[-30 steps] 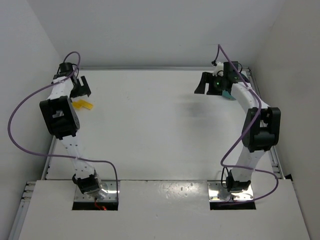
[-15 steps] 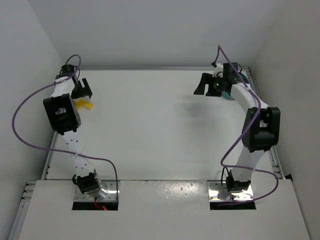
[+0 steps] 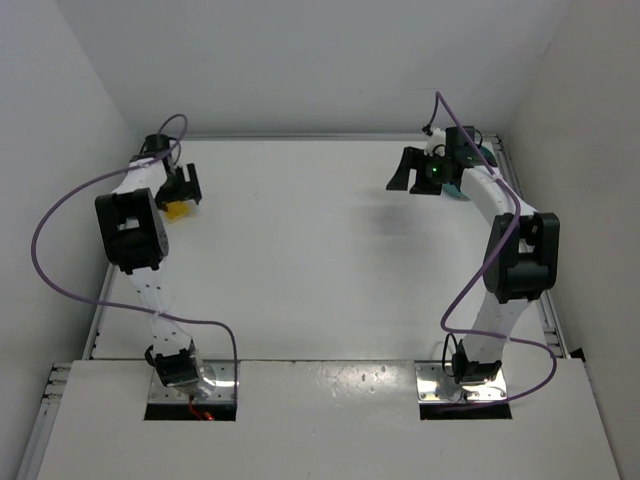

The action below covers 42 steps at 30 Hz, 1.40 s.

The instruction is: Sort the legos into containers by color

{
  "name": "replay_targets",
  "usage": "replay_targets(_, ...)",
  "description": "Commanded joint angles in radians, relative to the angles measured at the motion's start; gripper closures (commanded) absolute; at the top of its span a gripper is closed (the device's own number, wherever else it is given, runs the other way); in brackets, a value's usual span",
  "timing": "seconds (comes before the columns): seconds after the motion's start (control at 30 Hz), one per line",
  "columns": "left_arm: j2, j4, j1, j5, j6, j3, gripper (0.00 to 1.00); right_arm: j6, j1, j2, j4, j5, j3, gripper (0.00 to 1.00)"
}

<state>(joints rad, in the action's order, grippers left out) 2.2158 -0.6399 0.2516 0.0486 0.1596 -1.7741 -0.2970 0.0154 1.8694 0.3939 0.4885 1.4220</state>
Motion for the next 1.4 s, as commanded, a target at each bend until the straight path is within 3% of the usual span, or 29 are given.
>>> replay_targets(0.0, -0.034, -0.070, -0.161, -0.185, -0.008, 0.136, 0.10, -0.017, 0.003, 0.011, -0.021, 0.035, 0.040, 0.21)
replay_targets(0.13, -0.096, -0.061, -0.302, -0.251, -0.019, 0.243, 0.16, -0.027, 0.003, 0.011, -0.012, 0.035, 0.040, 0.21)
replay_targets(0.33, -0.185, -0.043, -0.563, -0.271, -0.038, 0.323, 0.16, -0.016, 0.003, 0.002, 0.008, 0.044, 0.040, 0.21)
replay_targets(0.47, -0.229, -0.032, -0.698, -0.329, -0.057, 0.346, 0.16, -0.005, 0.003, -0.009, 0.017, 0.158, 0.011, 0.24)
replay_targets(0.73, -0.461, 0.060, -0.707, -0.608, -0.215, 0.380, 0.10, 0.008, 0.021, -0.038, -0.079, 0.384, -0.143, 0.28)
replay_targets(0.83, -0.559, 0.060, -0.695, -0.728, -0.276, 0.380, 0.09, 0.233, 0.043, -0.026, 0.023, 0.432, -0.094, 0.28)
replay_targets(0.93, -0.656, 0.060, -0.663, -0.753, -0.289, 0.370, 0.09, 0.428, 0.078, -0.026, 0.155, 0.432, -0.037, 0.28)
replay_targets(0.97, -0.675, 0.072, -0.648, -0.753, -0.266, 0.370, 0.09, 0.559, 0.092, -0.026, 0.189, 0.423, -0.022, 0.28)
replay_targets(1.03, -0.717, 0.086, -0.576, -0.763, -0.197, 0.370, 0.07, 0.684, 0.142, -0.026, 0.267, 0.376, 0.024, 0.28)
replay_targets(1.17, -0.729, 0.137, -0.399, -0.918, -0.076, 0.422, 0.07, 1.045, 0.280, 0.003, 0.359, 0.262, 0.110, 0.28)
replay_targets(1.37, -0.742, 0.301, -0.132, -1.142, 0.113, 0.521, 0.06, 1.610, 0.386, 0.033, 0.370, 0.173, 0.075, 0.28)
